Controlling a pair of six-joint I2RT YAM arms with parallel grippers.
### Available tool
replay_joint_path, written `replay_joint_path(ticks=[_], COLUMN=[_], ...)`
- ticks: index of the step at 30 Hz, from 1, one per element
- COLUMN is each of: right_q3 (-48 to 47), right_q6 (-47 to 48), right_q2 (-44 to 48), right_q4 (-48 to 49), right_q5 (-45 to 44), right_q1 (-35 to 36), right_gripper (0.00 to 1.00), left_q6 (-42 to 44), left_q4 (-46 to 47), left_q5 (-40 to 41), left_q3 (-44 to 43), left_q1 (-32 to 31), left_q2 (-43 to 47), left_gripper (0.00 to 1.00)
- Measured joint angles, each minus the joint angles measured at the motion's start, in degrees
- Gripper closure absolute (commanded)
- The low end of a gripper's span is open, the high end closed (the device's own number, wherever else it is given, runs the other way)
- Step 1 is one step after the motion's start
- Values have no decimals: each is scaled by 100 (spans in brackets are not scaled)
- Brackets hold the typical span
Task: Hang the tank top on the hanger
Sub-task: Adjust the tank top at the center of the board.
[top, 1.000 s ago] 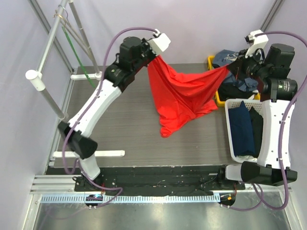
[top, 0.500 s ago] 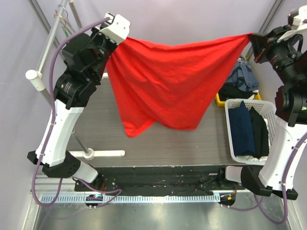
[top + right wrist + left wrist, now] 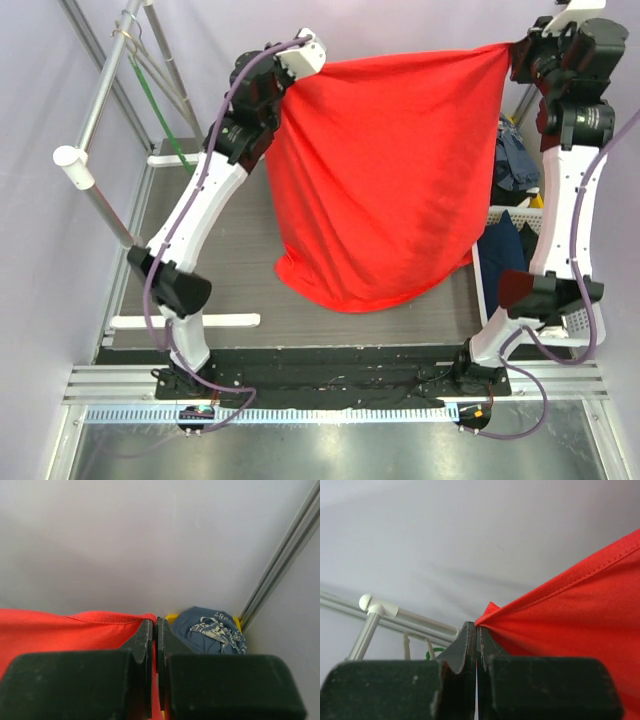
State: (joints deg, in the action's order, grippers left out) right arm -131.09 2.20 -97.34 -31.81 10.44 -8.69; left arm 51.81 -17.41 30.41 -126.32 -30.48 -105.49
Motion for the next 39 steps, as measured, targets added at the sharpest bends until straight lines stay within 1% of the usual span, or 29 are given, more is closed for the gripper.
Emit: replay_joint_path(ticks=[2, 4, 9, 13, 15, 18, 21, 22, 24, 25, 28, 29, 30, 32, 33, 34, 36, 37, 38, 39], right_q3=[-151, -313, -721, -656, -243, 863, 2435, 3049, 4063, 4747, 6293, 6826, 7296, 7960, 8159, 8277, 8430, 8476, 8515, 8561], right_q6=[-17, -20, 57, 101, 116, 229, 579, 839, 1388, 1873, 2922, 3281, 3606, 4172, 4435, 4623, 5029, 5191, 5320, 5410], right_q2=[-221, -304, -116, 343, 737, 1464, 2225, 2459, 2743, 2852, 2868, 2841, 2817, 2822, 2833, 2846, 2883, 2898, 2905, 2905], right_q4=[-61, -101, -52, 66, 216, 402, 450, 474, 168, -4, -649, -922, -1172, -1668, -1912, -2057, -2350, -2444, -2511, -2546], right_q5=[17, 20, 42, 170, 365, 745, 1176, 1340, 1609, 1722, 1792, 1766, 1718, 1609, 1543, 1497, 1384, 1320, 1263, 1189], right_q1=[2, 2, 2, 2, 2, 2, 0, 0, 2, 2, 2, 2, 2, 2, 11, 15, 37, 55, 83, 131], right_gripper=[99, 99, 99, 99, 99, 99, 99, 99, 99, 99, 99, 99, 99, 99, 97, 90, 83, 78, 63, 59], left_q6=[111, 151, 295, 267, 168, -166, -549, -673, -861, -962, -1093, -1099, -1106, -1082, -1062, -1027, -894, -809, -756, -680], left_q4=[81, 149, 564, 769, 728, 520, 195, 170, -15, -181, -398, -472, -560, -861, -1043, -1147, -1384, -1458, -1493, -1541], left_q5=[-28, -76, -197, -188, -173, -201, -378, -492, -745, -955, -1471, -1613, -1823, -2146, -2328, -2490, -2863, -3036, -3134, -3241], left_q3=[-501, -944, -1832, -1851, -1556, -632, 761, 1388, 2634, 3407, 5209, 5692, 6389, 7169, 7490, 7652, 7877, 7952, 7991, 8015], left_q1=[20, 20, 17, 17, 17, 22, 28, 28, 31, 31, 31, 28, 28, 24, 24, 24, 22, 15, 11, 11], left_q2=[-378, -564, -516, -118, 203, 811, 1460, 1674, 2063, 2221, 2310, 2291, 2284, 2282, 2286, 2293, 2337, 2398, 2455, 2524], left_gripper=[100, 100, 100, 100, 100, 100, 100, 100, 100, 100, 100, 100, 100, 100, 100, 100, 96, 88, 81, 75])
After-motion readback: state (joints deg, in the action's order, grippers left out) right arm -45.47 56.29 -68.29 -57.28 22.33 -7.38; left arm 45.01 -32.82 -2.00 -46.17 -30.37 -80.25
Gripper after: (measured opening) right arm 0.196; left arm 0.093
